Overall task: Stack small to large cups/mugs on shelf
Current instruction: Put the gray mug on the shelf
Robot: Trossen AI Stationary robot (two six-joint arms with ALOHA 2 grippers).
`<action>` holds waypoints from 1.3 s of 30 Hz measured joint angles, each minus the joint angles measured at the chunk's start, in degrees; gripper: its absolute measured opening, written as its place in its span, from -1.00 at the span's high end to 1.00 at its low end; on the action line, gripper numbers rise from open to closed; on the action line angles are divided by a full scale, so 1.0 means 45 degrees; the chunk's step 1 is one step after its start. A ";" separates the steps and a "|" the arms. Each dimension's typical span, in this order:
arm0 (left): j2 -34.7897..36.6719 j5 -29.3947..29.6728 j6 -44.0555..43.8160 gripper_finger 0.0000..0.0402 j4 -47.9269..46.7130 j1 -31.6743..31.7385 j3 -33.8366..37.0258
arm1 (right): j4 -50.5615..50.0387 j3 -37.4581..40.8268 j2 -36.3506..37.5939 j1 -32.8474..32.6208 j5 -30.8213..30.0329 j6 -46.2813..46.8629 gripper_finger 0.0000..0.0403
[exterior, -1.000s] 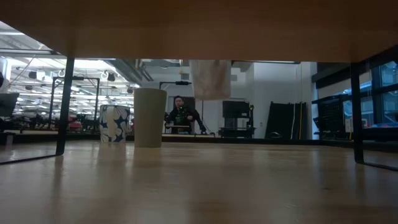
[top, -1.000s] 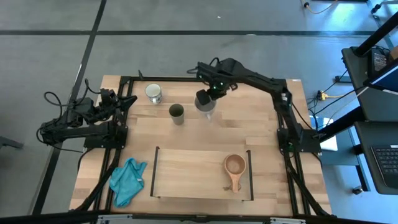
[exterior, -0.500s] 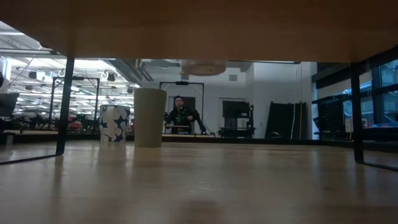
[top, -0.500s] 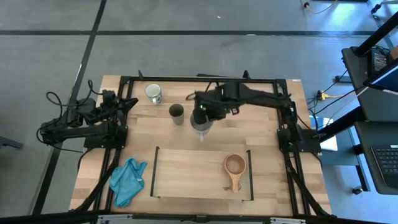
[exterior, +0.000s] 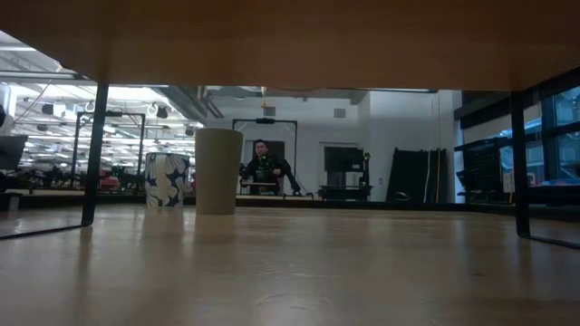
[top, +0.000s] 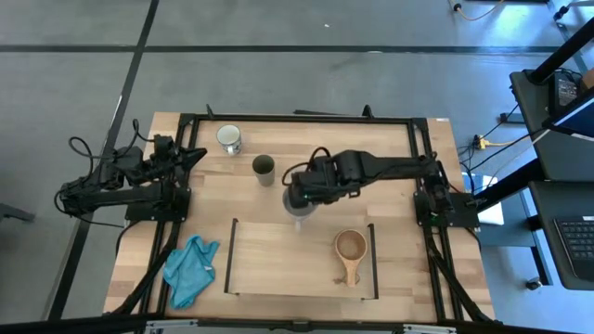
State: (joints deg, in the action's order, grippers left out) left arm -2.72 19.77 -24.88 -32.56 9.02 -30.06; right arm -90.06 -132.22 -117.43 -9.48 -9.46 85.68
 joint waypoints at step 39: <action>0.0000 -0.1072 -0.1117 0.86 0.0000 0.0003 0.0000 | 0.0010 0.0005 0.0000 -0.4694 -0.1039 0.4128 0.90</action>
State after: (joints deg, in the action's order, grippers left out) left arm -2.72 14.95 -29.91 -32.56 9.04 -30.06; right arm -90.02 -132.20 -117.43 -30.61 -14.13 104.26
